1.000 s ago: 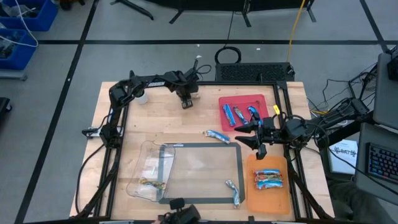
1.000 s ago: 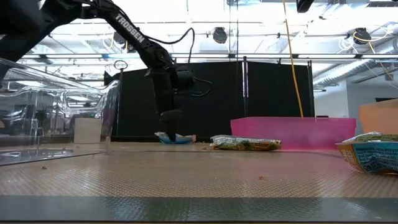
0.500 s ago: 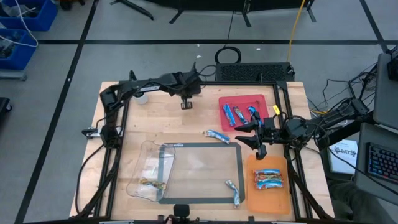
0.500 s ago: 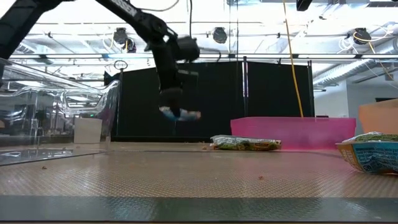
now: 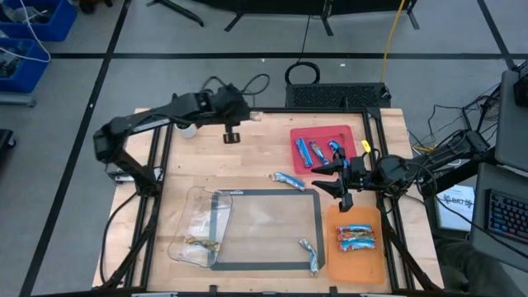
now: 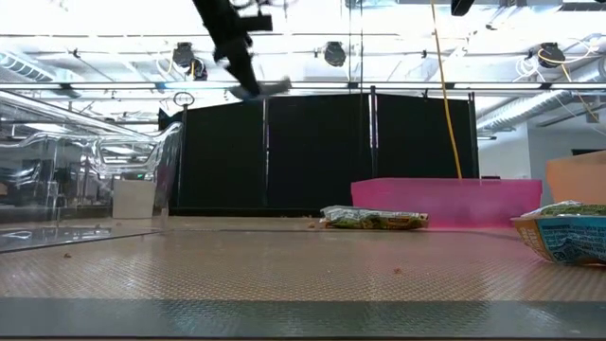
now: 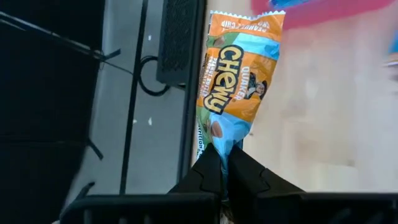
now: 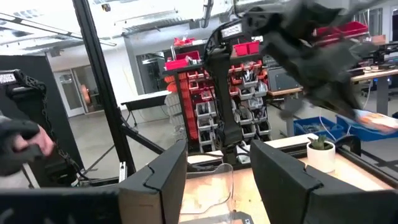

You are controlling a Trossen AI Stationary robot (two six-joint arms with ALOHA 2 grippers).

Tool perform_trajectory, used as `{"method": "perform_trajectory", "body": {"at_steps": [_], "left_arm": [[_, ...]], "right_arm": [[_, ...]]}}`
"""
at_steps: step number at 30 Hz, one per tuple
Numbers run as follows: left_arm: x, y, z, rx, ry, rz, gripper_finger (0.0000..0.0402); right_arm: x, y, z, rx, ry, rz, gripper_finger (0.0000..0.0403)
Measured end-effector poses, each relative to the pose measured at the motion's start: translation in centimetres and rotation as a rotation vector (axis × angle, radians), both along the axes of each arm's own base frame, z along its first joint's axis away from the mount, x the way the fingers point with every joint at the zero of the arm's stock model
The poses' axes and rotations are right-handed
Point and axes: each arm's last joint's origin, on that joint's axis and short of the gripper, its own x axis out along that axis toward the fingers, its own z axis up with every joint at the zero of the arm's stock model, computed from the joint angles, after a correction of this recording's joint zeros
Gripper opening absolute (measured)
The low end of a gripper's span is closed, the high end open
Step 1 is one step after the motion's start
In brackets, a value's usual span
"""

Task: Pick and place Granola Bars by type
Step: Put the yellow granola bar into the transparent bin

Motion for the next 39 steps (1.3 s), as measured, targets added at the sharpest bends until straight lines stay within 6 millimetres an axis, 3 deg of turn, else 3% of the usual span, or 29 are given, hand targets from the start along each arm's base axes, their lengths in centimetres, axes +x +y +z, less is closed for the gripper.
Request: {"method": "perform_trajectory", "body": {"at_steps": [8, 15, 22, 30, 39], "left_arm": [[-3.4, -3.5, 2.8, -0.055, -0.042, 0.021, 0.0009], [-5.5, -6.8, 2.5, -0.191, 0.083, 0.045, 0.0009], [-6.4, -11.0, 2.0, -0.286, 0.184, 0.035, 0.0009], [-6.6, -15.8, 1.9, -0.385, 0.215, -0.111, 0.0009], [-7.3, -19.2, 1.7, -0.403, 0.214, -0.176, 0.0009]], "right_arm": [[0.0, 0.0, 0.0, -0.010, -0.002, -0.002, 0.0167], [0.0, 0.0, 0.0, -0.011, 0.000, -0.002, 0.0167], [0.0, 0.0, 0.0, -0.012, 0.001, -0.002, 0.0167], [0.0, 0.0, 0.0, -0.012, 0.001, -0.002, 0.0167], [0.0, 0.0, 0.0, -0.019, 0.002, -0.003, 0.0167]]}}
